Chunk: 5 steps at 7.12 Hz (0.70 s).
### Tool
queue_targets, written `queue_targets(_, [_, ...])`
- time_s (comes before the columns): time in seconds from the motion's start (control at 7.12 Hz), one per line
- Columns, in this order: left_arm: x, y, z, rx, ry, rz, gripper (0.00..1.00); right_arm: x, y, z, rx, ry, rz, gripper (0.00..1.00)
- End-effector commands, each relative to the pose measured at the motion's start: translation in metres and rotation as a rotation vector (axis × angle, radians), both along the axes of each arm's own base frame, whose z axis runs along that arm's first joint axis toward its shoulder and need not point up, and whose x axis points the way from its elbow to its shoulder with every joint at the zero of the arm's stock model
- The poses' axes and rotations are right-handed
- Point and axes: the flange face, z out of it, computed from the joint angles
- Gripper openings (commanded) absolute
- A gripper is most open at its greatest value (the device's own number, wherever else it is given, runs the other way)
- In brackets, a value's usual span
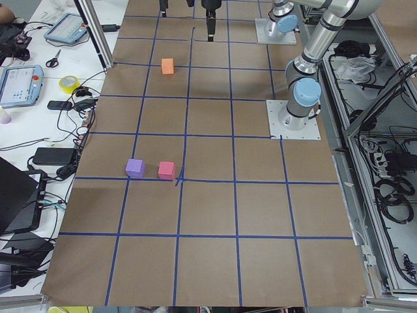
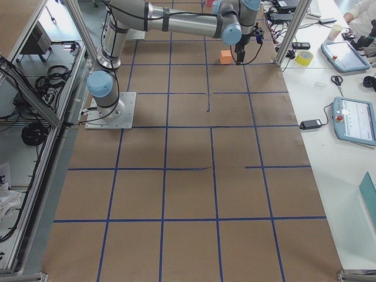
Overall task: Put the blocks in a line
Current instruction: 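Raise the right gripper back toward its start pose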
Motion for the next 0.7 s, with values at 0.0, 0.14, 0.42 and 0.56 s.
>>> queue_targets(0.0, [0.001,-0.012,-0.006,0.009,0.010,0.012,1.00,-0.015,0.074,0.064,-0.006,0.001,0.012,1.00])
queue_targets(0.14, [0.002,-0.022,-0.006,-0.028,0.012,0.017,1.00,-0.010,0.116,0.100,-0.064,-0.005,0.012,1.00])
queue_targets(0.42, [0.002,-0.049,-0.002,-0.129,0.023,0.015,1.00,-0.010,0.177,0.128,-0.098,0.034,0.021,1.00])
queue_targets(0.56, [0.002,-0.052,-0.006,-0.122,0.025,0.017,1.00,-0.010,0.188,0.122,-0.096,0.036,0.021,1.00])
